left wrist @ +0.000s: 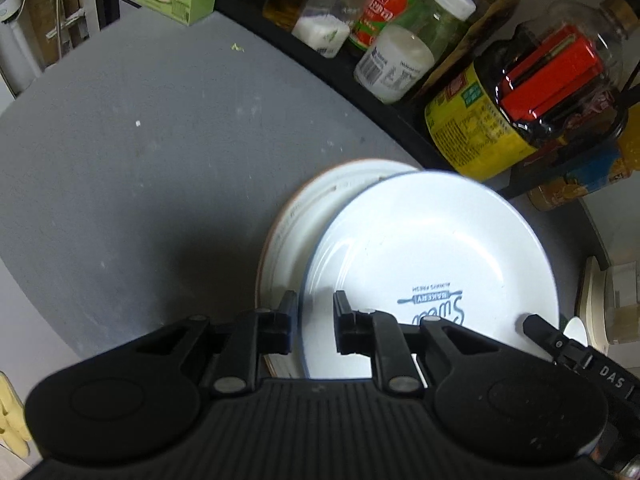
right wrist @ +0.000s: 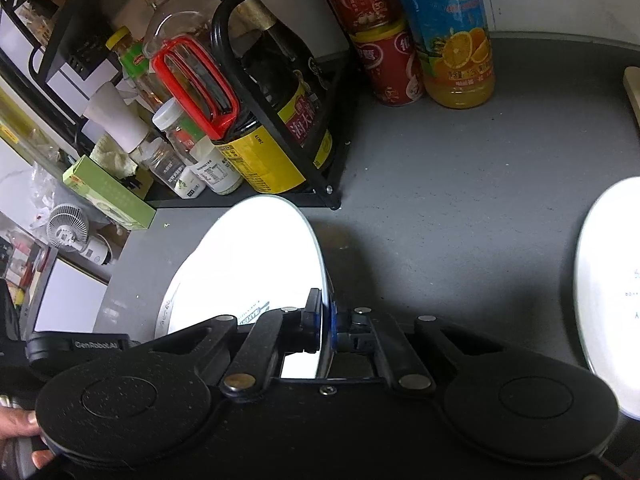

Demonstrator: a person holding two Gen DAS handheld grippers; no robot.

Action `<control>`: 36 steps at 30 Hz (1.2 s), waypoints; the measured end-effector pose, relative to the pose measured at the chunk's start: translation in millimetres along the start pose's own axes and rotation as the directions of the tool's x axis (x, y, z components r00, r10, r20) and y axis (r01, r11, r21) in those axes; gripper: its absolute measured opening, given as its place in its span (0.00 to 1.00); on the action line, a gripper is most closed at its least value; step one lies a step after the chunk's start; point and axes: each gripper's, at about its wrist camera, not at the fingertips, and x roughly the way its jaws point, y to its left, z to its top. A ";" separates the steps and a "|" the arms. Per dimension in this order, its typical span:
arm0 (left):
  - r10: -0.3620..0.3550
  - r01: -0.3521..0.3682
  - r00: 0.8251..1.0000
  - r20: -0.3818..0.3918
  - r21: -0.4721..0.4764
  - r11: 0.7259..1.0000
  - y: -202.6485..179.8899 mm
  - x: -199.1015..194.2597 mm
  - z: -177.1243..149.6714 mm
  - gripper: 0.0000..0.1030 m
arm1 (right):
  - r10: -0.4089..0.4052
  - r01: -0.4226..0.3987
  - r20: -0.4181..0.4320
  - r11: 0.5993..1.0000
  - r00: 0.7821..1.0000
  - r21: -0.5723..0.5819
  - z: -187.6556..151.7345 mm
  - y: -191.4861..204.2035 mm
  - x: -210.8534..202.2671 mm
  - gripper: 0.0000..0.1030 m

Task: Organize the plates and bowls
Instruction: 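Lower the 'Sweet' plate onto the gold-rimmed plate and open both grippers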

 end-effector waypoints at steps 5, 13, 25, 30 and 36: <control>0.008 -0.009 0.999 0.032 0.018 1.000 1.3 -12.9 11.5 0.22 | -0.002 0.002 -0.009 1.000 1.000 0.010 -0.6 0.1 7.3 0.04; 0.022 -0.022 0.999 0.048 -0.004 1.000 12.6 -7.9 21.6 0.32 | -0.030 0.031 -0.033 0.999 0.999 0.035 -4.7 -2.5 18.5 0.06; 0.035 -0.035 0.999 0.036 -0.008 0.999 14.8 2.8 21.9 0.32 | -0.020 0.022 -0.066 0.999 0.998 0.029 -5.5 -0.7 28.3 0.07; 0.029 -0.027 0.996 0.079 -0.017 0.999 19.3 -0.5 21.2 0.27 | -0.013 0.016 -0.094 0.999 0.995 0.035 -6.0 -0.7 36.8 0.09; 0.062 -0.064 0.993 0.100 0.013 0.998 13.5 -2.8 21.3 0.26 | -0.019 0.021 -0.124 1.000 0.992 0.019 -1.3 1.2 36.9 0.10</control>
